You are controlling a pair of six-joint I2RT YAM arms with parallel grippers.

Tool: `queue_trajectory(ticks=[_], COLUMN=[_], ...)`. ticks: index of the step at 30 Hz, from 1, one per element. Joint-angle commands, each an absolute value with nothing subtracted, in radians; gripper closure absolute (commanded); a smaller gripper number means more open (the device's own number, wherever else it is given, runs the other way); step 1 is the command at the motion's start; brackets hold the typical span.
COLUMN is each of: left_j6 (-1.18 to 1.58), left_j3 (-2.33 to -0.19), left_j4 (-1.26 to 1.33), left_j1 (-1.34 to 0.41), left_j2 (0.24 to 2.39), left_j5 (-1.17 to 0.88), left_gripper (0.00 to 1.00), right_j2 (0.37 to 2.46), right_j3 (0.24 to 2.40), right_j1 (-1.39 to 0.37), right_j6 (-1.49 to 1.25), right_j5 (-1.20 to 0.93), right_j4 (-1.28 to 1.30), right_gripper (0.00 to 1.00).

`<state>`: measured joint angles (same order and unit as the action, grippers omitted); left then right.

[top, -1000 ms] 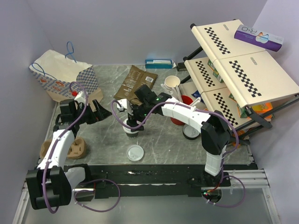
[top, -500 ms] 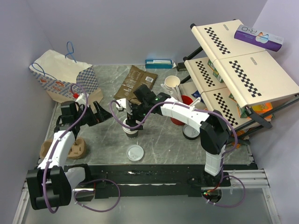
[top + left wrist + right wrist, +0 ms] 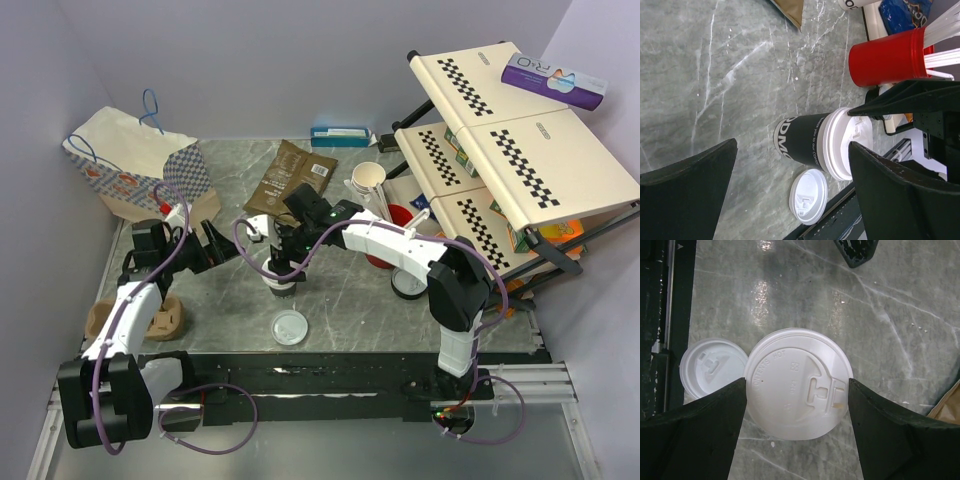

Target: Pack the takeout coffee

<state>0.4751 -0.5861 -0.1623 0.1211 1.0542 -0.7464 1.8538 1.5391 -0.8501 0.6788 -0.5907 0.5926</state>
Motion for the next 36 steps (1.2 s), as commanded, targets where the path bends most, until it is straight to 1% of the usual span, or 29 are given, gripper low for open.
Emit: queue_trajectory(ticks=[1,12,27,28,29,36], left_j6=[0.521,0.512,0.508,0.508,0.506,0.509], left_j3=[-0.568,-0.604,-0.594,-0.591,-0.586,-0.568], left_j4=[-0.086,-0.090,-0.092,-0.089,-0.089,-0.063], left_j1=[0.124,0.087,0.064,0.066,0.063,0.017], left_j2=[1.075,1.161,1.144,1.144,1.144,1.154], left_j5=[-0.790,-0.847,-0.848,-0.848,-0.847,-0.836], left_gripper=[0.01,0.01,0.01,0.01,0.01,0.01], right_j2=[1.856,1.838,1.821,1.819,1.818,1.809], right_j3=[1.549,1.517,1.536,1.534,1.532,1.517], right_j1=[-0.870,-0.868,-0.870,-0.868,-0.868,-0.870], right_j6=[0.703,0.672,0.667,0.667,0.664,0.641], right_j5=[-0.586,-0.612,-0.634,-0.634,-0.635,-0.630], right_j4=[0.562,0.540,0.600,0.598,0.598,0.578], right_gripper=[0.17,0.15,0.11,0.09,0.01,0.00])
